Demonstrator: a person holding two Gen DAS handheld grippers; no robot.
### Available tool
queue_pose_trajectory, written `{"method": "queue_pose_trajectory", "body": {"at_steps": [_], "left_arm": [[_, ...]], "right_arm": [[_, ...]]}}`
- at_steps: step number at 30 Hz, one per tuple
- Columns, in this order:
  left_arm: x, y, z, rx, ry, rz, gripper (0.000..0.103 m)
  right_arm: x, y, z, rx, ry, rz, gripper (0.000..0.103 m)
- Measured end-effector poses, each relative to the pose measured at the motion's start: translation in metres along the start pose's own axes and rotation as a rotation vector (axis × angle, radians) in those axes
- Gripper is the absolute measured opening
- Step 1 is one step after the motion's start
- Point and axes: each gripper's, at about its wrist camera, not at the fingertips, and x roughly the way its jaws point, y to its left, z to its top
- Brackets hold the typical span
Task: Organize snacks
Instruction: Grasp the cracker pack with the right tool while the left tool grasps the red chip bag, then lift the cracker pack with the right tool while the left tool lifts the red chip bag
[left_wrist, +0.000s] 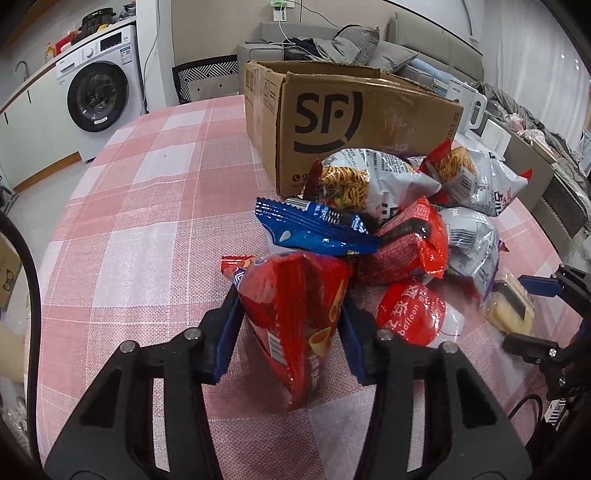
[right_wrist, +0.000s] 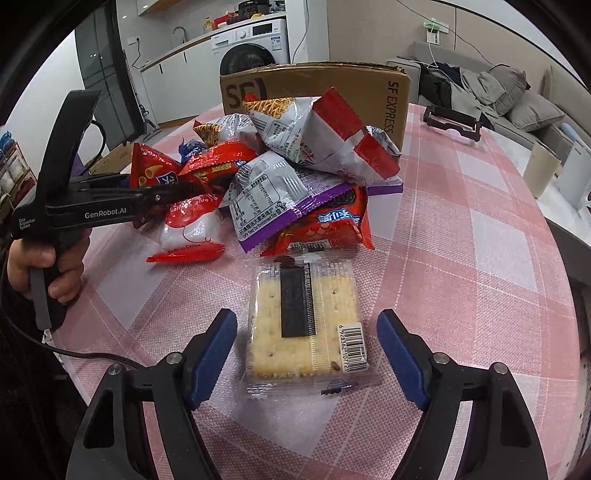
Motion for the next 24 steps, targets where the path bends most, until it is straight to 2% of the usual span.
{"method": "queue_pose_trajectory", "body": {"at_steps": [5, 8, 24], "left_arm": [[-0.007, 0.001, -0.004, -0.006, -0.011, -0.009, 0.044], [-0.013, 0.001, -0.007, -0.01, -0.021, -0.008, 0.044], [-0.053, 0.0, -0.02, -0.023, -0.072, -0.026, 0.044]], "right_arm": [[0.0, 0.003, 0.0, -0.01, -0.007, -0.008, 0.063], [0.0, 0.005, 0.0, -0.024, -0.009, -0.024, 0.059], [-0.019, -0.001, -0.002, 0.004, -0.086, 0.006, 0.058]]}}
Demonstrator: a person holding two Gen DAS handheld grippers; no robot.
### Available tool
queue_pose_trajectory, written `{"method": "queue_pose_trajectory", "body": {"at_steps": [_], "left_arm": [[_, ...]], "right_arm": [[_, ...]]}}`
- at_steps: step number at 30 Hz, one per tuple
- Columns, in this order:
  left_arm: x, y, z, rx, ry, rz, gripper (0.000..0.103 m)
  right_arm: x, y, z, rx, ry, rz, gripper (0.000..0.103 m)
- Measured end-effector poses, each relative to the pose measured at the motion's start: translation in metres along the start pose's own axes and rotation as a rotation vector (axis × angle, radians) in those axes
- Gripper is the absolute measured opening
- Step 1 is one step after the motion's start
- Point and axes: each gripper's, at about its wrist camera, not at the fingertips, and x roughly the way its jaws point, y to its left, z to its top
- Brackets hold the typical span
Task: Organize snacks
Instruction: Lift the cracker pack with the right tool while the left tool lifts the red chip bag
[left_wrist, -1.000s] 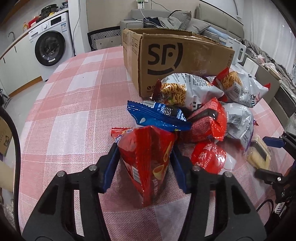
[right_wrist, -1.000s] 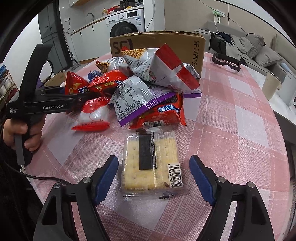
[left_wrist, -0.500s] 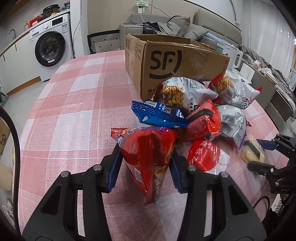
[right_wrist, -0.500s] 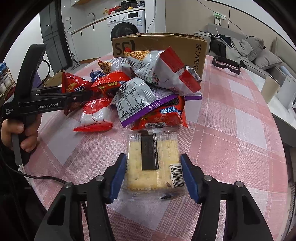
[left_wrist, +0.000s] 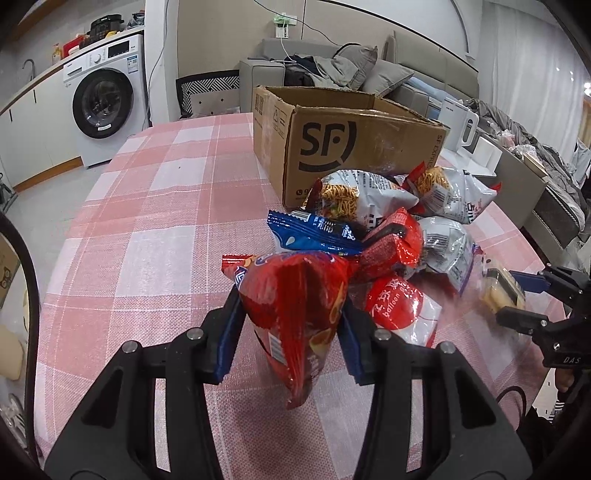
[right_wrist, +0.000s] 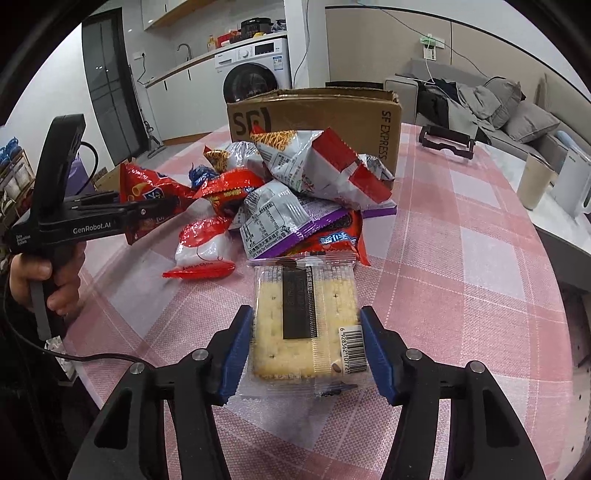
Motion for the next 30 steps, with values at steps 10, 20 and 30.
{"method": "queue_pose_trajectory", "body": {"at_steps": [10, 20, 30], "left_arm": [[-0.026, -0.004, -0.002, -0.001, -0.039, -0.005, 0.043], [-0.048, -0.008, 0.007, -0.004, -0.085, -0.013, 0.043], [-0.062, -0.013, 0.027, -0.003, -0.13, -0.013, 0.043]], "right_arm": [[-0.016, -0.001, 0.003, 0.016, -0.054, 0.001, 0.058], [-0.033, -0.004, 0.012, 0.041, -0.124, 0.004, 0.059], [-0.049, -0.007, 0.033, 0.051, -0.192, -0.005, 0.059]]}}
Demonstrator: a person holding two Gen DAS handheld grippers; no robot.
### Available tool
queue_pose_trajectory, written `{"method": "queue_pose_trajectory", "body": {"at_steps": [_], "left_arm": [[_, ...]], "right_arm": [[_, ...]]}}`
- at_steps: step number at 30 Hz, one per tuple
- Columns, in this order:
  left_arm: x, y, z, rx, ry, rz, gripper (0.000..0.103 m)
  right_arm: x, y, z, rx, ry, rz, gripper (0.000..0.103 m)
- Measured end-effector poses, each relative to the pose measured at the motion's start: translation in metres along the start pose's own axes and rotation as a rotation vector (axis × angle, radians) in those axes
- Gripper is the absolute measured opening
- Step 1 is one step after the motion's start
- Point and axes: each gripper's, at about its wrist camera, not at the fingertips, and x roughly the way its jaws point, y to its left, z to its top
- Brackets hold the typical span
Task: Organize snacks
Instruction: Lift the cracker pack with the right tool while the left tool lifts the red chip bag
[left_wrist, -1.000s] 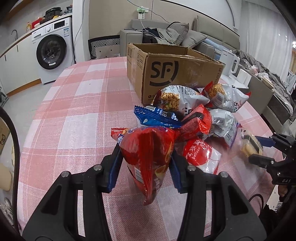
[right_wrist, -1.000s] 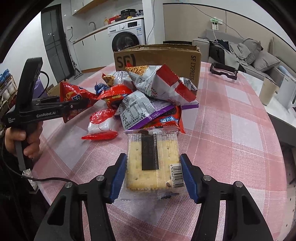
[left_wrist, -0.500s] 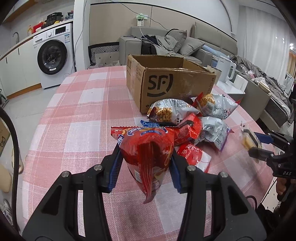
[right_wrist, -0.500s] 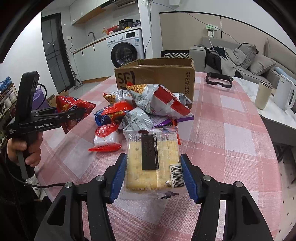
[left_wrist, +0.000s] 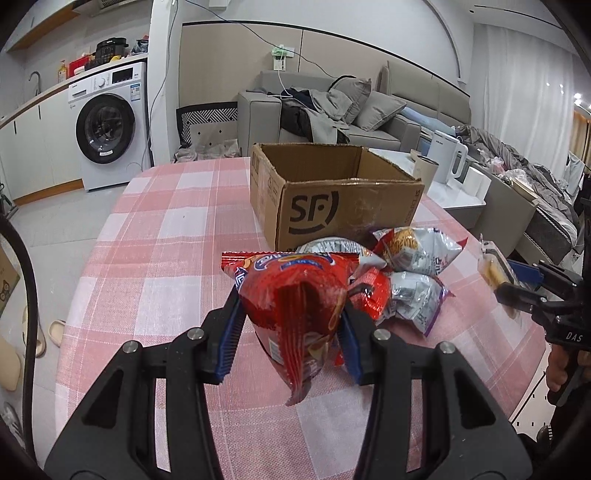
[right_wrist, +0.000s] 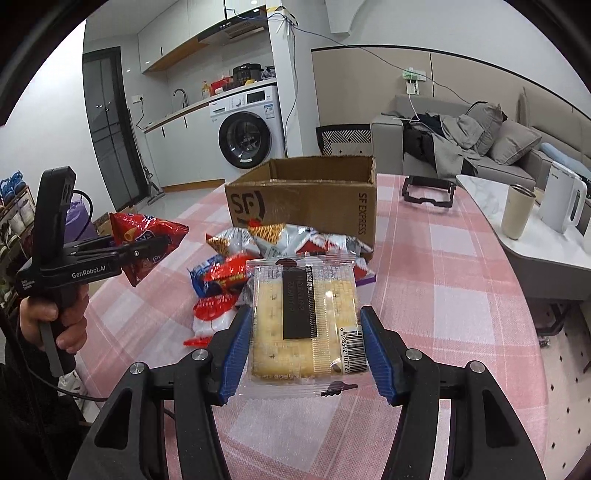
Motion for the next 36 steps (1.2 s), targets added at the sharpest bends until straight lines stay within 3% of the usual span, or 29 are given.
{"method": "queue_pose_trajectory", "body": {"at_steps": [15, 36], "left_arm": [[-0.001, -0.011, 0.041, 0.016, -0.048, 0.015, 0.043], [0.049, -0.022, 0.097, 0.037, -0.059, 0.043, 0.043]], "right_arm": [[0.004, -0.008, 0.04, 0.021, -0.073, 0.017, 0.059], [0.037, -0.017, 0.099, 0.04, -0.101, 0.064, 0.059]]}}
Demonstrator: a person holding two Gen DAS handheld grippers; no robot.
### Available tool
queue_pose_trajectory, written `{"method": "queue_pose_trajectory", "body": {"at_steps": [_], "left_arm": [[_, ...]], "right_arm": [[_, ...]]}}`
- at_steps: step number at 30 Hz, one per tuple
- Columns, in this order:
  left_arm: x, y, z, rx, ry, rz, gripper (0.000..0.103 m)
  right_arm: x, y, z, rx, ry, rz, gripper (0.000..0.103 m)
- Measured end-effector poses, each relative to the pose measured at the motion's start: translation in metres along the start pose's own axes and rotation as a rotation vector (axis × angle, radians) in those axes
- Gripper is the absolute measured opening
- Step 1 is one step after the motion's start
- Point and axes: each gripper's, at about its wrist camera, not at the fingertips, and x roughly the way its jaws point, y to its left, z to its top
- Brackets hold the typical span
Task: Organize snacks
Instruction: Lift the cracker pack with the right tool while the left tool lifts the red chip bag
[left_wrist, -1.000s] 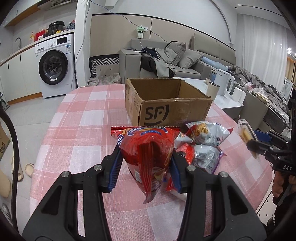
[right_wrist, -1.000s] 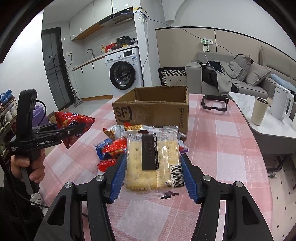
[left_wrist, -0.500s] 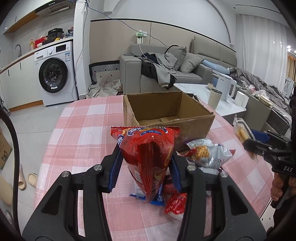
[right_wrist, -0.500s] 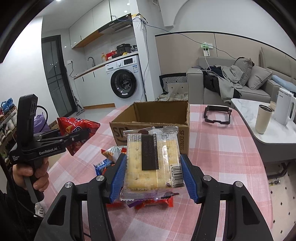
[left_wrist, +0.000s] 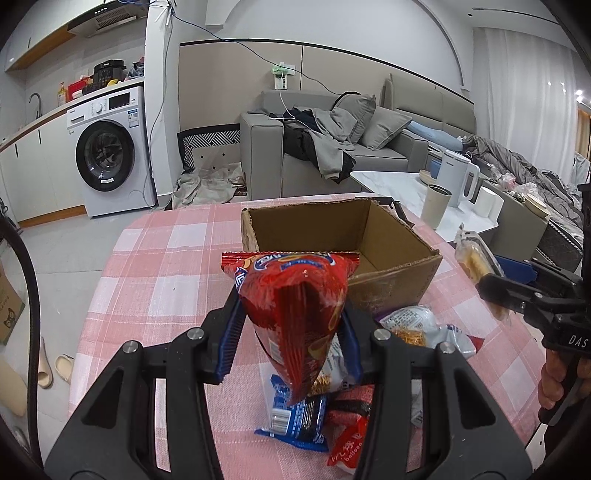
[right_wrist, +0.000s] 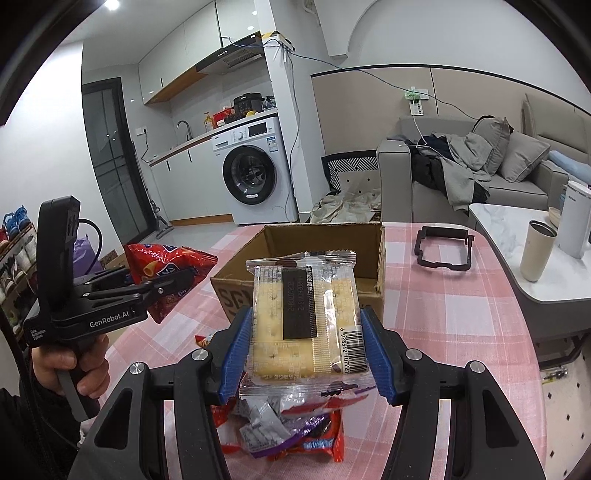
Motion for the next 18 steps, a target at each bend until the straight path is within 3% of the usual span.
{"method": "queue_pose_trajectory", "body": {"at_steps": [18], "left_arm": [[0.035, 0.001, 0.029, 0.003, -0.01, -0.001, 0.043]], "right_arm": [[0.027, -0.001, 0.024, 0.005, 0.005, 0.001, 0.059]]}}
